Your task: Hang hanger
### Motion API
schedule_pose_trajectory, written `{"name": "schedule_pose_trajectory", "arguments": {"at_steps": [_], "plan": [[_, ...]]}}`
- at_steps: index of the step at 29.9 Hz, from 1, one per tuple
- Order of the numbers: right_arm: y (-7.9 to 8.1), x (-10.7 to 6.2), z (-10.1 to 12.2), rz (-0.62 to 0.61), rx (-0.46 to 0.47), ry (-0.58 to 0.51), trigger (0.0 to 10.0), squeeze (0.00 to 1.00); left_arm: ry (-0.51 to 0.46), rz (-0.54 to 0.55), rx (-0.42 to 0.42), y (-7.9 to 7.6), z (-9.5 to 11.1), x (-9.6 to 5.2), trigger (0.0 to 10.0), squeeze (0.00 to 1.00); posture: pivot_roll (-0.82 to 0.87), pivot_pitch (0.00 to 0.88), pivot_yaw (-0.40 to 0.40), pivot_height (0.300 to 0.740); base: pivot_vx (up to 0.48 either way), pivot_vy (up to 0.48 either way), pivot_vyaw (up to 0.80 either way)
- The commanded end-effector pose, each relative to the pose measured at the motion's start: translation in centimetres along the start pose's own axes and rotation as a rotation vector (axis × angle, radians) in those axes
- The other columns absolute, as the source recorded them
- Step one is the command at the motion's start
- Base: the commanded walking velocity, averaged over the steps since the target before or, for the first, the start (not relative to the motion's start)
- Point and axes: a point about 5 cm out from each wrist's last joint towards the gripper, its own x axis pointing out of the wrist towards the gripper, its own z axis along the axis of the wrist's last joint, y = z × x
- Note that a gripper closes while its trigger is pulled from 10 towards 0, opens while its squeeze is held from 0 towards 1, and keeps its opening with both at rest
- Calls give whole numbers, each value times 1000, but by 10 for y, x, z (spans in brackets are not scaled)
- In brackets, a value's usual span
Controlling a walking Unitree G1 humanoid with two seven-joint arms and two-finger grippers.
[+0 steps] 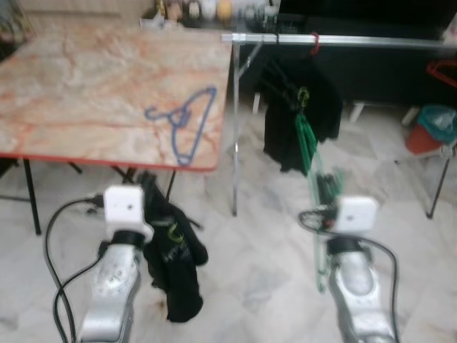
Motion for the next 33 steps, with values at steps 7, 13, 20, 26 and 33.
{"name": "schedule_pose_trajectory", "arguments": {"at_steps": [7,13,20,26,33], "plan": [[-8,0,2,-19,-10,-7,10000,0,-24,-4,-27,-3,5,2,10000,0,52,94,-8,740,0,348,0],[-8,1,3,-23,-9,-8,10000,0,-23,-3,-28,-3,5,3,10000,0,51,98,-6,740,0,346,0],[-9,1,1,-33,3,3,10000,0,-22,-1,-28,-2,5,3,10000,0,48,97,-7,740,0,348,0],[-10,1,-1,-51,18,23,10000,0,-23,-3,-26,-1,5,4,10000,0,51,98,-6,740,0,347,-400],[-9,1,1,-37,2,4,10000,0,-24,1,-24,-1,6,4,10000,0,49,100,-7,740,0,306,-229]]}}
